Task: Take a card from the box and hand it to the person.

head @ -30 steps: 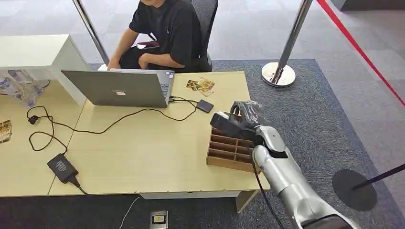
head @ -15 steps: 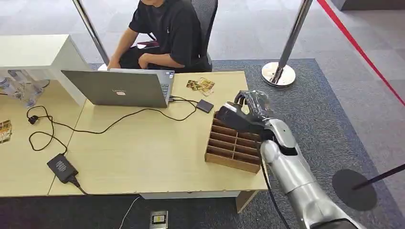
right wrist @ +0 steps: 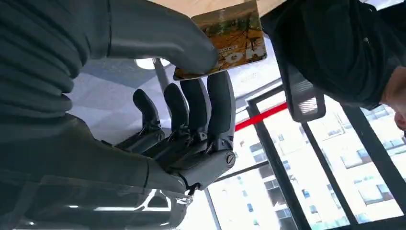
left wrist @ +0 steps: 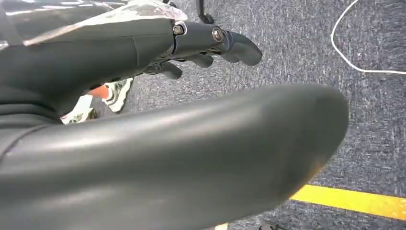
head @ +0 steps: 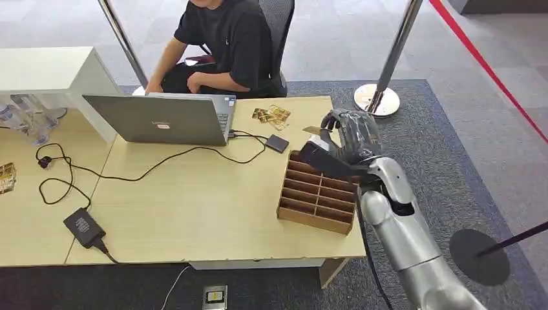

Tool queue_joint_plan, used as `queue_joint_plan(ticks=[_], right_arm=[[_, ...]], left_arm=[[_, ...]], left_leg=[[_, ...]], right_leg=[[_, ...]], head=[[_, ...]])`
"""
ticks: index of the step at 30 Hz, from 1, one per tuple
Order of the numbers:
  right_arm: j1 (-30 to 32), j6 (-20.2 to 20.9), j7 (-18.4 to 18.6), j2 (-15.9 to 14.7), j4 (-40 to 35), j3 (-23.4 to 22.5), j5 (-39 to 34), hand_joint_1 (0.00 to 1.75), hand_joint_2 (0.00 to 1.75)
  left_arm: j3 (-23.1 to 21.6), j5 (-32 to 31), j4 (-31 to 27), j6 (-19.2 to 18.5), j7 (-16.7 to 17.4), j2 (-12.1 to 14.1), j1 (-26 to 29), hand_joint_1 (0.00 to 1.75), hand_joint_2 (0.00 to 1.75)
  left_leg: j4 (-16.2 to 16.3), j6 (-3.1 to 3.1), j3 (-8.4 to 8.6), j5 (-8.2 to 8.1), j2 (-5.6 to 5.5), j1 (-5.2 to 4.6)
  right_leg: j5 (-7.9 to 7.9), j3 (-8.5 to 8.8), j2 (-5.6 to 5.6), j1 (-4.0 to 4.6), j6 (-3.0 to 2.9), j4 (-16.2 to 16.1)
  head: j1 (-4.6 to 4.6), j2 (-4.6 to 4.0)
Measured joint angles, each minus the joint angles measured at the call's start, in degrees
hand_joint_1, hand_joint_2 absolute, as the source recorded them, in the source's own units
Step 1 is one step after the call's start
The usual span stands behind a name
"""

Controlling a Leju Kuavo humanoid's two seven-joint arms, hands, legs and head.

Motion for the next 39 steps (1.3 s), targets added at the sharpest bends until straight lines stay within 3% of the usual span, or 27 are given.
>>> queue_joint_plan(ticks=[8, 17, 24, 32, 35, 39], right_arm=[[-0.15, -4.93, 2.14, 0.94, -0.31, 0.0, 3.53, 1.31, 1.75], [-3.14, -15.8, 7.54, 4.76, 6.4, -0.44, 13.46, 1.36, 1.75], [-4.37, -18.21, 9.77, 7.34, 10.97, -0.79, 17.49, 1.31, 1.75], [-4.78, -19.43, 8.26, 10.45, 14.06, -0.81, 18.32, 1.34, 1.75], [-4.87, -19.43, 7.32, 11.86, 14.54, -0.81, 19.3, 1.45, 1.75], [-4.66, -19.47, 4.05, 13.88, 14.17, -1.42, 20.13, 1.41, 1.75]], left_arm=[[-0.09, -0.81, 0.0, 0.0, 0.24, 0.02, -0.15, 0.0, 0.0], [-0.39, -1.64, 0.0, 0.0, 0.28, 0.02, -0.5, 0.0, 0.0], [-0.46, -1.88, 0.0, 0.0, 0.28, 0.04, -0.56, 0.0, 0.0], [-0.9, -2.51, 0.0, -0.35, 0.66, 0.04, -0.67, 0.0, 0.0], [-1.16, -2.62, 0.0, -0.35, 0.66, 0.04, -0.7, 0.0, 0.0], [-1.44, -2.73, 0.0, -0.35, 0.66, 0.07, -0.75, 0.0, 0.0]], left_leg=[[0.0, 0.0, -0.01, 0.0, 0.0, 0.0], [0.0, 0.0, -0.01, 0.01, 0.0, 0.0], [0.0, 0.0, -0.03, 0.01, -0.01, 0.0], [0.0, 0.0, -0.02, 0.01, 0.0, 0.01], [0.0, 0.0, -0.02, 0.01, 0.0, 0.02], [0.0, -0.01, -0.02, 0.01, 0.0, 0.02]], right_leg=[[0.0, 0.01, 0.0, 0.0, 0.0, 0.01], [0.0, 0.01, 0.0, 0.0, 0.0, 0.01], [0.0, 0.01, 0.0, 0.0, 0.0, 0.01], [0.0, 0.0, 0.0, 0.01, 0.0, 0.02], [0.0, 0.0, 0.0, 0.02, 0.0, 0.02], [0.0, -0.01, 0.0, 0.02, 0.0, 0.02]], head=[[-0.02, 0.02], [-0.02, 0.0], [0.0, 0.0], [0.0, 0.0], [0.0, 0.0], [0.0, 0.0]])
